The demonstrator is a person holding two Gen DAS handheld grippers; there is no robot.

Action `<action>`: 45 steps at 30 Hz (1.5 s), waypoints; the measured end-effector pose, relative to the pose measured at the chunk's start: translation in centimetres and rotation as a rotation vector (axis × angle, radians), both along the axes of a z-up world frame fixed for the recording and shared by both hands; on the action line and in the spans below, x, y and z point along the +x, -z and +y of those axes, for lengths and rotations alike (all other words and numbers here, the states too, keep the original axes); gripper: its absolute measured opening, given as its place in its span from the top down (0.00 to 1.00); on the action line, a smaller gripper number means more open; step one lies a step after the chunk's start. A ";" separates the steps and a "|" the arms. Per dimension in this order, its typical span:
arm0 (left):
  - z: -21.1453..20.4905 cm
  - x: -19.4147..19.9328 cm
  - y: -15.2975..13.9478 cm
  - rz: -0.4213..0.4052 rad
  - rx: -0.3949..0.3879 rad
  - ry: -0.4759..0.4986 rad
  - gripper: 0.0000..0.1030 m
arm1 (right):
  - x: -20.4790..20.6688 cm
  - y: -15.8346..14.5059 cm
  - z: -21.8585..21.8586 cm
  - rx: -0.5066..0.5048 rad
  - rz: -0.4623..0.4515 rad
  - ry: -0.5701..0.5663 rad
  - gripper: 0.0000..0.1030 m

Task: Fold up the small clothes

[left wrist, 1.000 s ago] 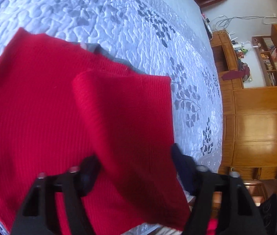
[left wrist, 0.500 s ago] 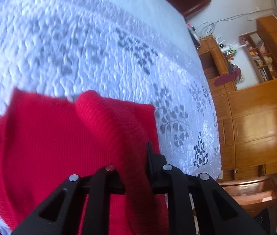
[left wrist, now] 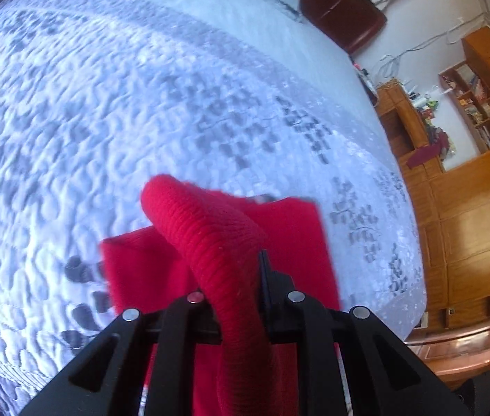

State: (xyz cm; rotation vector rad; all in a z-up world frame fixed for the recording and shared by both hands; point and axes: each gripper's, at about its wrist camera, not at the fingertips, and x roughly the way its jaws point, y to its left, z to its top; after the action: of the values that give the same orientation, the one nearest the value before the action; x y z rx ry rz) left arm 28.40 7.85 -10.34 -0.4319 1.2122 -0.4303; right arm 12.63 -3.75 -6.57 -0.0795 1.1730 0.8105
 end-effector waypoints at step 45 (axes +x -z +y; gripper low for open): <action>2.3 -1.2 3.5 -0.023 0.154 -0.059 0.65 | -0.7 7.4 0.5 -0.007 0.188 0.047 0.74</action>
State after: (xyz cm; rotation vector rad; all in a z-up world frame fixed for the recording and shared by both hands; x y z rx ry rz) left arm 27.22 10.17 -13.84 -0.3286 1.1975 -0.2888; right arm 11.95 -3.23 -13.96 0.0185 1.3506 0.7851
